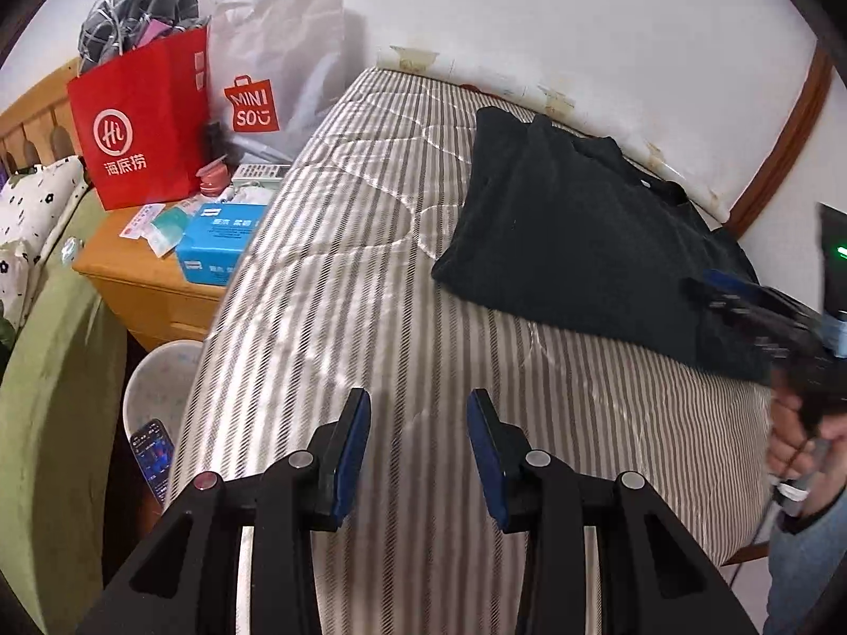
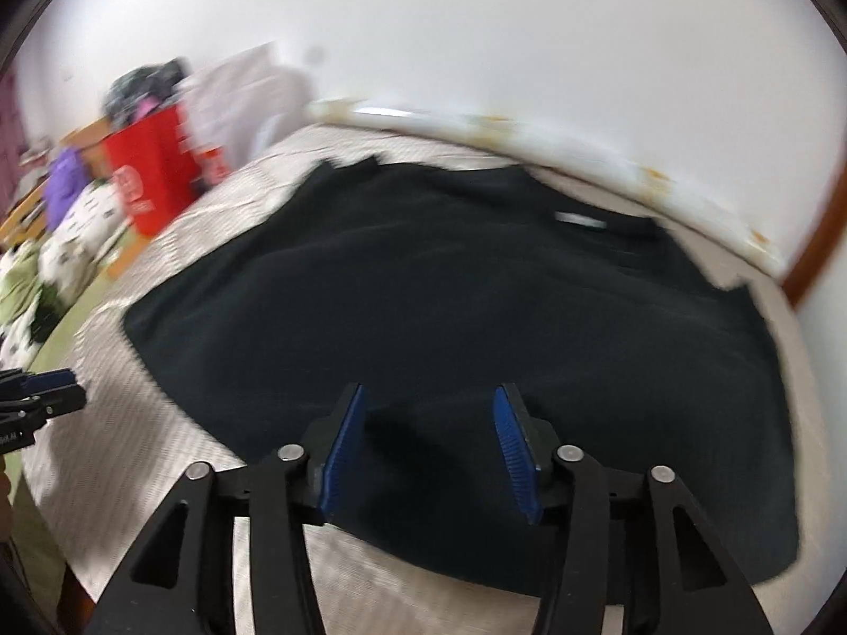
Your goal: Fold small clothes
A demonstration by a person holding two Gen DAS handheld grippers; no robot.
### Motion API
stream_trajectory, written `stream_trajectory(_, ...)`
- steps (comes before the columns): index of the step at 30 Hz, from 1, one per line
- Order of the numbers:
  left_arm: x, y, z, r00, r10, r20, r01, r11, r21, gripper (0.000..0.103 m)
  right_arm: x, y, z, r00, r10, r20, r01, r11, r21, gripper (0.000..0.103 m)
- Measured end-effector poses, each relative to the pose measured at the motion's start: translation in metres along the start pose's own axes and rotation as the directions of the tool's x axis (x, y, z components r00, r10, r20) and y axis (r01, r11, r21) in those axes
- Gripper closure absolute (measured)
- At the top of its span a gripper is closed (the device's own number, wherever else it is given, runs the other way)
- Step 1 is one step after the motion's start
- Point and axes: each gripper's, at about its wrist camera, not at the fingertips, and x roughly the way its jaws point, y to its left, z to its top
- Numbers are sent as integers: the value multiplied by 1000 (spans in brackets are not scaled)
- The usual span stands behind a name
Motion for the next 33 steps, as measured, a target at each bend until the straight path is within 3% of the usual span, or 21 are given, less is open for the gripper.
stream_trajectory(3,-6,7,-7,1000,-17,12,18,1000,-10,64,12,38,2,1000,4,-22,-5,999,-52,50)
stream_trajectory(8,-10,20,-10,998,-52,24,53,998,-22,64,6,90,11,997,80,12,-77,984,-158,50)
stream_trajectory(12,-10,28,-13,996,-86,26,86,996,-32,64,11,127,8,999,47,-20,-51,958,-281,50)
stream_trajectory(15,-9,31,-13,995,-98,24,98,995,-29,64,10,143,2,1000,2,11,2,939,-345,49)
stream_trajectory(25,-5,30,-15,993,-119,27,120,992,-38,59,34,176,6,999,-7,32,19,909,-417,46)
stream_trajectory(27,-3,29,-16,992,-119,28,120,992,-46,59,41,178,12,999,-8,31,20,914,-406,48)
stream_trajectory(31,0,22,-17,993,-111,28,113,992,-47,59,45,174,18,998,-37,56,55,924,-379,82)
stream_trajectory(33,2,16,-17,994,-104,24,105,994,-42,59,35,160,25,998,34,61,-13,946,-324,87)
